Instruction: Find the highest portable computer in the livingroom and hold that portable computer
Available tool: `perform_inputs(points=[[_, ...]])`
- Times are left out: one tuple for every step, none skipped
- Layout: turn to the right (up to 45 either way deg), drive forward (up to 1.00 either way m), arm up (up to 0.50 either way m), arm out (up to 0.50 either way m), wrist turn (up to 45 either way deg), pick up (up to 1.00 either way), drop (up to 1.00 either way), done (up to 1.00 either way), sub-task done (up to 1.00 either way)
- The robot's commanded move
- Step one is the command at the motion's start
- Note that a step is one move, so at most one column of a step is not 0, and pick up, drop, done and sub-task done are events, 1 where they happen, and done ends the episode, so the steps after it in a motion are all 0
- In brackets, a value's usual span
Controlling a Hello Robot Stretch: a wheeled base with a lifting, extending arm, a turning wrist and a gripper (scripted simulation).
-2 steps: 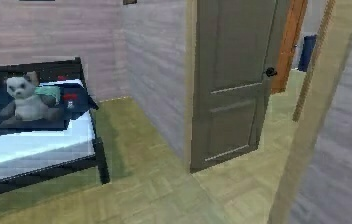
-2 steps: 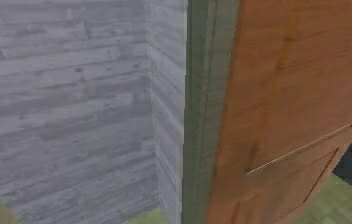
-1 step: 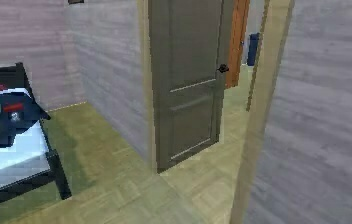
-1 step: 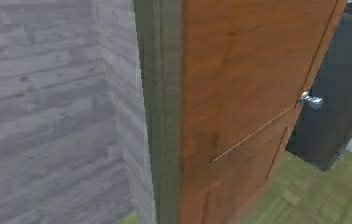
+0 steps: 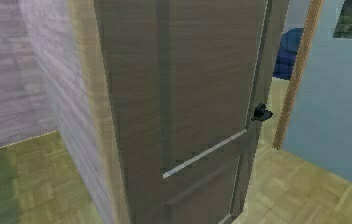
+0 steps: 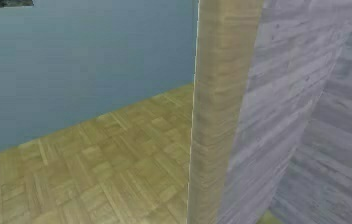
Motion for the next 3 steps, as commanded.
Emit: perform_inputs(points=[[0.0, 0.15, 0.0, 0.0, 0.0, 0.0, 0.0, 0.0, 0.0], [45.0, 0.0, 0.0, 0.0, 0.0, 0.0, 0.0, 0.0, 0.0], [6.0, 0.0, 0.0, 0.0, 0.0, 0.0, 0.0, 0.0, 0.0]])
